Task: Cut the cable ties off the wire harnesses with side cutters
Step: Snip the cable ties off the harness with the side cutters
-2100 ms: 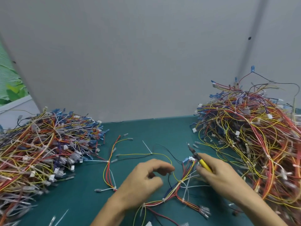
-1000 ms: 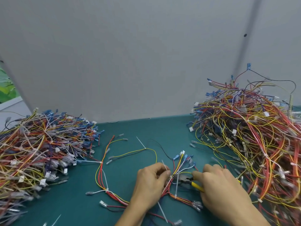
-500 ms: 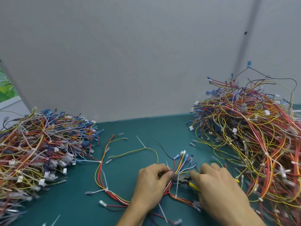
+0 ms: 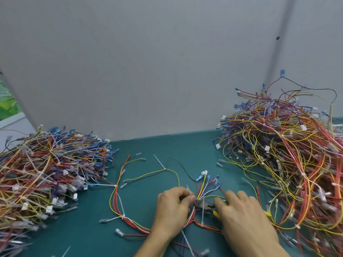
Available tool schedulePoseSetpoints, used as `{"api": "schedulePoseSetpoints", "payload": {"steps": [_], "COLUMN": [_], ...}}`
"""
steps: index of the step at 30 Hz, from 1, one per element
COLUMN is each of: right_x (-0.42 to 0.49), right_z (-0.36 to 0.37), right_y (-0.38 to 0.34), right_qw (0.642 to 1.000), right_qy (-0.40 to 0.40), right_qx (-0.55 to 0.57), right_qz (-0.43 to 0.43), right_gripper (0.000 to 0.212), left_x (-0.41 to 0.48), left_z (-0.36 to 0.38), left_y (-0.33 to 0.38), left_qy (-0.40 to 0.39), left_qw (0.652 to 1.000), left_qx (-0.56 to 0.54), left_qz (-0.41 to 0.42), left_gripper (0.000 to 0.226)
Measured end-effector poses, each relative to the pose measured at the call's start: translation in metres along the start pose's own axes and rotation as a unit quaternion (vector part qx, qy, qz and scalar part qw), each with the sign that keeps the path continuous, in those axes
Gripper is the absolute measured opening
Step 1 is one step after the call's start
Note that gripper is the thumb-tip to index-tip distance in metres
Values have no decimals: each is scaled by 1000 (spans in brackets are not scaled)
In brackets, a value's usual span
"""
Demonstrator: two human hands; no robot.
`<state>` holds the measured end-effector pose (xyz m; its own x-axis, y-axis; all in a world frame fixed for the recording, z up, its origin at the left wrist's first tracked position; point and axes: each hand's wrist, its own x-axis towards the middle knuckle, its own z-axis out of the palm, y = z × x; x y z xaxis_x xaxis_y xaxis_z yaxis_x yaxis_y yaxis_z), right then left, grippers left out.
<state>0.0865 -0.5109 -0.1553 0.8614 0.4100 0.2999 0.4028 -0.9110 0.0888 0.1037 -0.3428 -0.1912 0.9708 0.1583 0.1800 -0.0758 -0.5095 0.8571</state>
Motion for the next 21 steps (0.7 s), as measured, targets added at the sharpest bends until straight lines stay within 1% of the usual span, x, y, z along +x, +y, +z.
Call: {"api": "schedulePoseSetpoints", "payload": {"steps": [3, 8, 12, 17, 21], "right_x": [0, 0, 0, 0, 1], "right_z": [3, 5, 4, 2, 1], "right_y": [3, 6, 8, 9, 10], "right_qw": [1000, 1000, 1000, 999, 999], "right_qy": [6, -8, -12, -7, 14], "right_qx": [-19, -22, -22, -33, -32], "right_qz": [-6, -3, -8, -8, -4], "right_gripper": [41, 40, 40, 41, 40], "left_x": [1, 1, 1, 2, 2], "left_z": [-1, -2, -3, -2, 0], "left_y": [1, 2, 2, 1, 2], "left_qy": [-7, -18, -24, -27, -17], "left_qw": [1000, 1000, 1000, 996, 991], "left_qx": [2, -4, -14, -79, -116], "left_qz": [-4, -7, -10, -44, -71], "left_gripper": [22, 20, 23, 18, 24]}}
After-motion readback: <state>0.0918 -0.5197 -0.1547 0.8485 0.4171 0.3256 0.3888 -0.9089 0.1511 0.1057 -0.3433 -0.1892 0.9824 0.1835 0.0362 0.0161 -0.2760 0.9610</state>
